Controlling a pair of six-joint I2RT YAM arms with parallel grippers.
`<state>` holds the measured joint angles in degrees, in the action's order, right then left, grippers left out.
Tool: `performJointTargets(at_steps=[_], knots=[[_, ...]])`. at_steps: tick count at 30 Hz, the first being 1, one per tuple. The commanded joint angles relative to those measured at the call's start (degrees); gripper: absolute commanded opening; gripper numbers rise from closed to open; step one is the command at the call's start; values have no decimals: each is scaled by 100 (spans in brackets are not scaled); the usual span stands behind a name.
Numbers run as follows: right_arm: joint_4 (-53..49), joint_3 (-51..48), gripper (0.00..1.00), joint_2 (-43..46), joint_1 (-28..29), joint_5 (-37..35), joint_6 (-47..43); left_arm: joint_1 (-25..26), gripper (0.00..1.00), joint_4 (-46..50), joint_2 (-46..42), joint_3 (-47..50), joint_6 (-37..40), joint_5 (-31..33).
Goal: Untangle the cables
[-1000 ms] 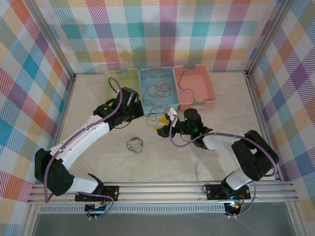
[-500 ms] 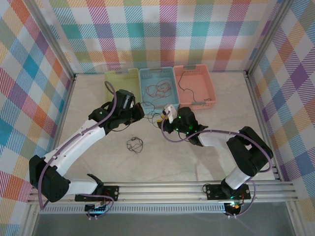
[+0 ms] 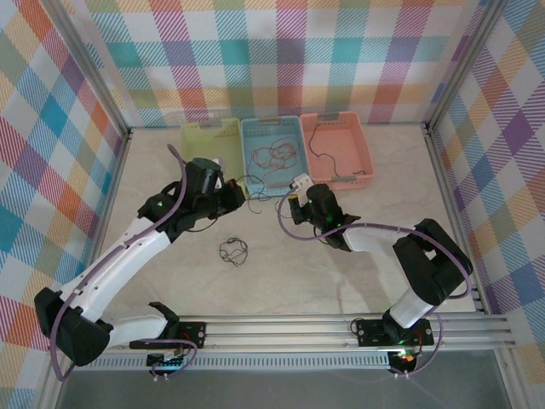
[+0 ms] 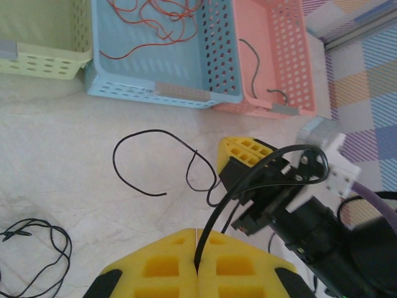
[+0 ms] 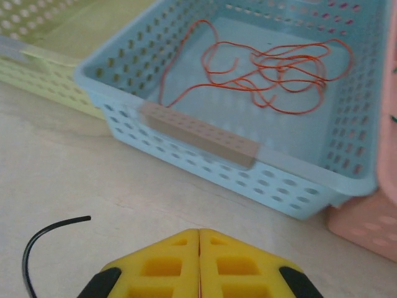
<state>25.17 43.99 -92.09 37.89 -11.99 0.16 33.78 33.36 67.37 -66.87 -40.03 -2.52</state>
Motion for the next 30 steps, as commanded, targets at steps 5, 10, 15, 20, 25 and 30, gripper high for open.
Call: performJointTargets(at_steps=[5, 10, 15, 20, 25, 30], knots=[[-612, 48, 9, 178, -458, -1208, 751, 37, 0, 426, -509, 41, 227, 297], [-1117, 105, 18, 176, -783, -1439, 1277, 0, 0, 592, -769, -48, 334, 717], [-1174, 111, 27, 183, -848, -1225, 1359, -80, 0, 678, -776, -320, 369, 824], [-1207, 94, 36, 222, -853, -1332, 1390, -115, 0, 710, -660, -536, 404, 1095], [-1339, 98, 45, 230, -879, -1603, 1447, -449, 0, 876, -414, -965, 441, 1265], [-1452, 96, 60, 258, -969, -1647, 1563, -1126, 0, 937, -182, -1460, 364, 867]])
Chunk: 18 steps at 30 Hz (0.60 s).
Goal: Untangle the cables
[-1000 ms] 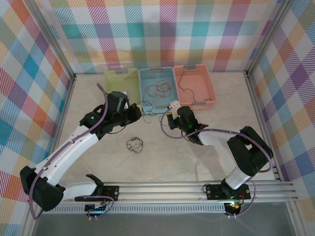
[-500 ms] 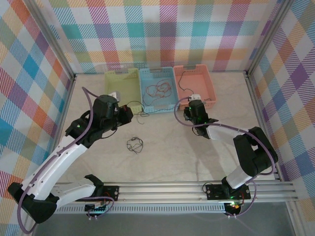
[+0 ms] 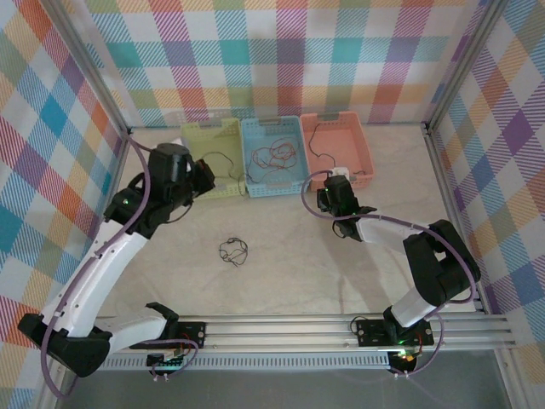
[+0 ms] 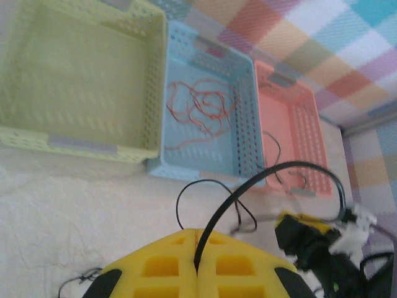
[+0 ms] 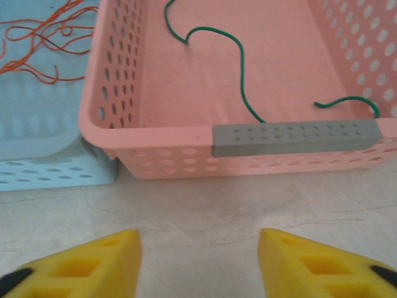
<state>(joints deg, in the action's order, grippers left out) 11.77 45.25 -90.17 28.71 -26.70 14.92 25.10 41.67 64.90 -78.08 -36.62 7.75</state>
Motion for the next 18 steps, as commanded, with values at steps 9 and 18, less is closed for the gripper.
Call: performJointTargets(at_steps=[9, 18], knots=[[-11, -52, 68, 89, -60, -65, 126, -1185, 0, 295, 756, -1248, -28, -471], [48, -2, 68, 44, -59, 111, 86, -1737, 0, 166, 1747, -2091, 9, -295]])
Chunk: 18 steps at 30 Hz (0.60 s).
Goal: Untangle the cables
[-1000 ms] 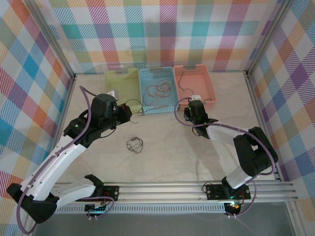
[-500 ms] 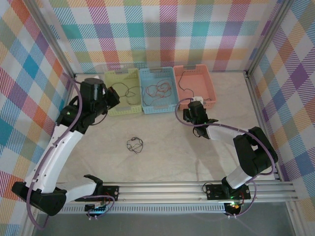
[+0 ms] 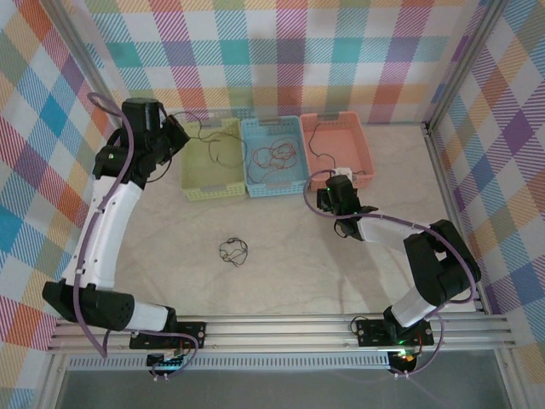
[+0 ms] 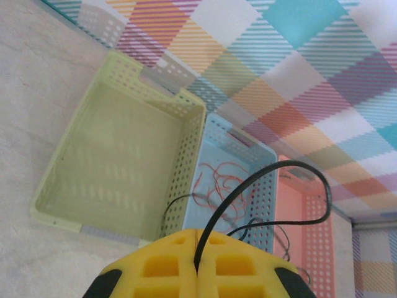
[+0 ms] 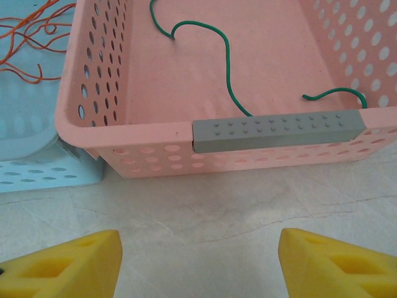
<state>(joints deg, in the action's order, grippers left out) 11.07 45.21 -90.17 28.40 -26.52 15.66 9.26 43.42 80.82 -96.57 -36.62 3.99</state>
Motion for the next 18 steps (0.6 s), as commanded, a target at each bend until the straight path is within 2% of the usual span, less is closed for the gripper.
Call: performJointTargets(at_steps=[1, 7, 11, 18], knots=[[114, 14, 68, 30, -28, 123, 0, -224, 0, -63, 268, -269, 8, 72], [123, 7, 68, 28, -31, 164, -20, -612, 0, -383, 1047, -441, -40, -82], [131, 10, 67, 36, -28, 205, -54, -657, 0, -863, 1635, -441, 76, -340], [131, 40, 67, 8, -28, 295, -89, -678, 0, -1051, 2442, -740, 128, -679]])
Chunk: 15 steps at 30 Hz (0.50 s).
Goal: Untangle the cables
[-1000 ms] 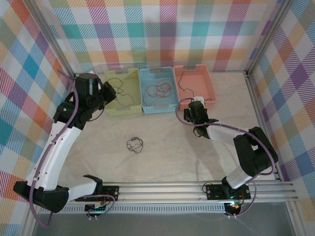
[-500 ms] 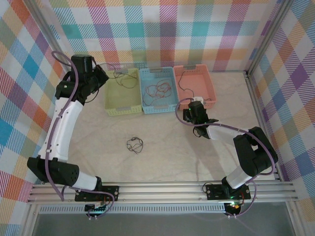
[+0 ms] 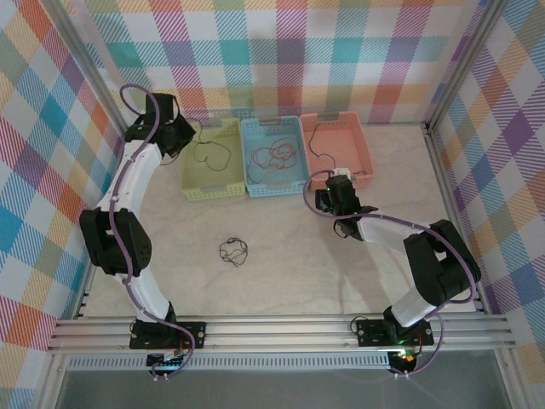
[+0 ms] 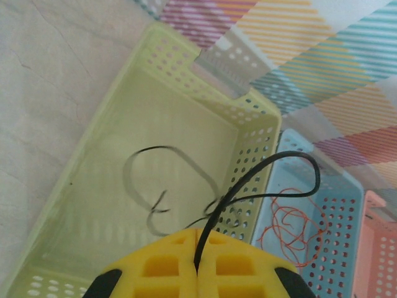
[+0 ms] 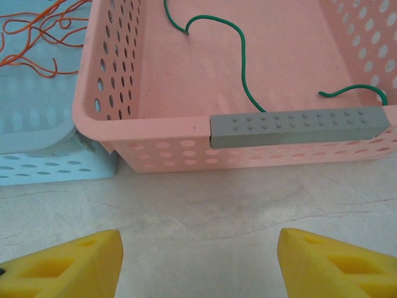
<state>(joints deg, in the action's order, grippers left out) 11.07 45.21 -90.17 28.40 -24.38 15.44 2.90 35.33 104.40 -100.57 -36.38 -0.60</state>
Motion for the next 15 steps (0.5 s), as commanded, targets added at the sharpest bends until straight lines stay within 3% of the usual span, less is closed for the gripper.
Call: performJointTargets(at_steps=[1, 8, 9, 11, 13, 15], knots=[[124, 49, 67, 0, -28, 103, -68, -44, 0, -84, 252, -482, 109, -203], [112, 58, 67, -18, -28, 178, -59, -37, 2, 155, 940, -499, 35, -370], [112, 59, 67, -16, -29, 188, -59, -43, 9, 244, 1061, -565, 42, -490], [107, 66, 67, -18, -28, 206, -68, -43, 45, 248, 1171, -506, 39, -692], [128, 73, 67, -27, -28, 232, -75, -40, 65, 241, 1058, -328, 15, -605], [130, 68, 67, -27, -30, 280, -78, -43, 76, 117, 765, -50, 32, -550]])
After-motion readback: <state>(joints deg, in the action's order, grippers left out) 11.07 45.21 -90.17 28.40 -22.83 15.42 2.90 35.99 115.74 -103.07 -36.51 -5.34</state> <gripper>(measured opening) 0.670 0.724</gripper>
